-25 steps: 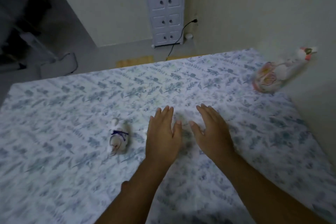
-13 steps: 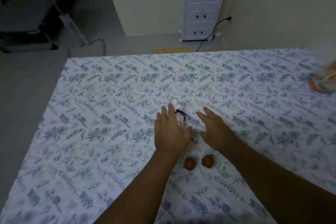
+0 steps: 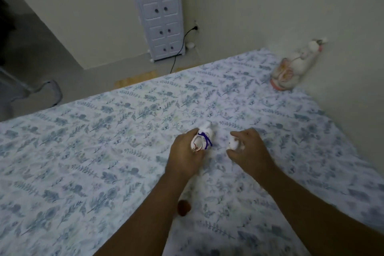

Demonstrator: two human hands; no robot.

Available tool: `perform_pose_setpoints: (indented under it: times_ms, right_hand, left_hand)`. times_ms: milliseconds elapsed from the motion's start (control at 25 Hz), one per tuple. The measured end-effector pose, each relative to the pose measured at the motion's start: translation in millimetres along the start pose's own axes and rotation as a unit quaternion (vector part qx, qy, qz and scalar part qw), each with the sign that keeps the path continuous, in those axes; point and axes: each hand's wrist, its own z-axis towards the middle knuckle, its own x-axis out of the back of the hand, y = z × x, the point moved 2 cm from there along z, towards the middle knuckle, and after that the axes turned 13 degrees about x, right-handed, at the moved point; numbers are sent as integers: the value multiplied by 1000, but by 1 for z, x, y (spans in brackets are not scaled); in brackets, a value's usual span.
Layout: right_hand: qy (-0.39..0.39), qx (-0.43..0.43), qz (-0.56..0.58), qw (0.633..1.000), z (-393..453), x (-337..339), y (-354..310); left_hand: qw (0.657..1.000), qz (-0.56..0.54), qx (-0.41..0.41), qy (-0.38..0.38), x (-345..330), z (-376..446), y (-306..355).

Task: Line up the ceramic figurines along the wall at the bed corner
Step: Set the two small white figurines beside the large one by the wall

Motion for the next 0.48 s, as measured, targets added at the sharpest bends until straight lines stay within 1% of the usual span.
perform_pose_setpoints:
  times_ms: [80, 200, 240, 360, 480]
  right_hand:
    - [43, -28, -1, 999, 4, 39, 41]
    - [110, -58, -1, 992, 14, 88, 105]
    - [132, -72, -4, 989, 20, 102, 130]
    - [180, -88, 2, 980, 37, 131, 186]
    - [213, -96, 22, 972, 47, 142, 226]
  left_hand:
    - [998, 21, -43, -39, -43, 23, 43]
    - [989, 37, -127, -67, -104, 52, 110]
    - [986, 35, -142, -74, -123, 62, 134]
    - [983, 31, -149, -99, -170, 88, 194]
    - [980, 37, -162, -105, -212, 114, 232]
